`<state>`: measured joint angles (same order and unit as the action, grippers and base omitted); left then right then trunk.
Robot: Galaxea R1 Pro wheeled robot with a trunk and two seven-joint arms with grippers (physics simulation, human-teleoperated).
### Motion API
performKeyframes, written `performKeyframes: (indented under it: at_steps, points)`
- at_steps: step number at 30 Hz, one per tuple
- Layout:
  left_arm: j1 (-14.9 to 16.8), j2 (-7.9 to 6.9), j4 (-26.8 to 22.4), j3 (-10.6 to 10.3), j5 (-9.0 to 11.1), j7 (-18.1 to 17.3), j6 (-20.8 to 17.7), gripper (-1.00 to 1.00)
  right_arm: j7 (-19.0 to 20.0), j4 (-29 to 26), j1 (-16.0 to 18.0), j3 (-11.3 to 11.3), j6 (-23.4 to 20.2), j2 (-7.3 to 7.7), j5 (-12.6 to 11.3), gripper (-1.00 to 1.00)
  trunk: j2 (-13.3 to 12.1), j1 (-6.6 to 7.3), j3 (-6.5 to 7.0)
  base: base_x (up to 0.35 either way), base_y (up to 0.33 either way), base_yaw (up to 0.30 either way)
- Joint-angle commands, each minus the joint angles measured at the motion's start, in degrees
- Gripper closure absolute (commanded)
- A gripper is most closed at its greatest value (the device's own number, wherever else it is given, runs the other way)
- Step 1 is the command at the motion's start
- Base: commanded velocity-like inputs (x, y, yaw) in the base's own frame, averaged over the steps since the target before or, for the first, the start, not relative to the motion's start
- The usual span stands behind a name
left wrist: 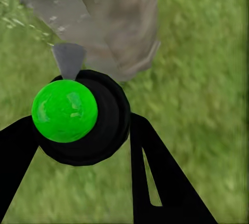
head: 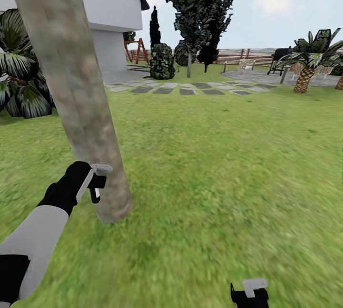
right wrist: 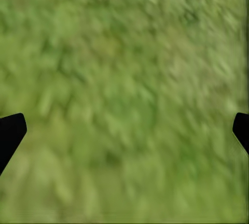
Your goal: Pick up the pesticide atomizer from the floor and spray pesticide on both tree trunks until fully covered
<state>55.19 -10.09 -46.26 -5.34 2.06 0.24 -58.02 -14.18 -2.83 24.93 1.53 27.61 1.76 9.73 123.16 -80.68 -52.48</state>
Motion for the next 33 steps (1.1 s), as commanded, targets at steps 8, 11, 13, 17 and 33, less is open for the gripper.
performKeyframes:
  at_steps: [8, 11, 13, 17, 33]
  points:
    - [0.1, -0.1, -0.1, -0.1, 0.1, 0.0, -0.2, 1.0, -0.5, 0.0, 0.0, 0.1, 0.0, -0.06, 0.6, -1.0, 0.0, -0.01, -0.05, 0.137, -0.241, 0.233]
    - [0.2, -0.11, -0.2, -0.1, 0.2, 0.0, -0.2, 1.0, -0.5, 0.1, 0.0, 0.1, 0.0, -0.08, 0.6, -1.0, 0.0, -0.01, -0.05, 0.005, -0.274, 0.276]
    - [0.9, -0.11, -0.2, -0.1, 0.3, 0.0, -0.2, 1.0, -0.4, 0.1, 0.0, 0.1, 0.0, -0.09, 0.6, -1.0, 0.0, -0.01, -0.05, 0.001, -0.276, 0.276]
    - [1.4, -0.03, -0.2, -0.1, 0.3, 0.0, -0.2, 1.0, -0.4, 0.1, 0.0, 0.1, 0.0, -0.16, 0.6, -1.0, 0.0, -0.01, -0.05, 0.0, -0.276, 0.18]
    - [1.4, 0.49, 0.1, -0.1, 0.2, 0.0, -0.2, 1.0, -0.4, 0.0, 0.0, 0.1, -0.1, -0.27, 0.6, -1.0, 0.0, -0.01, -0.05, 0.202, -0.21, 0.088]
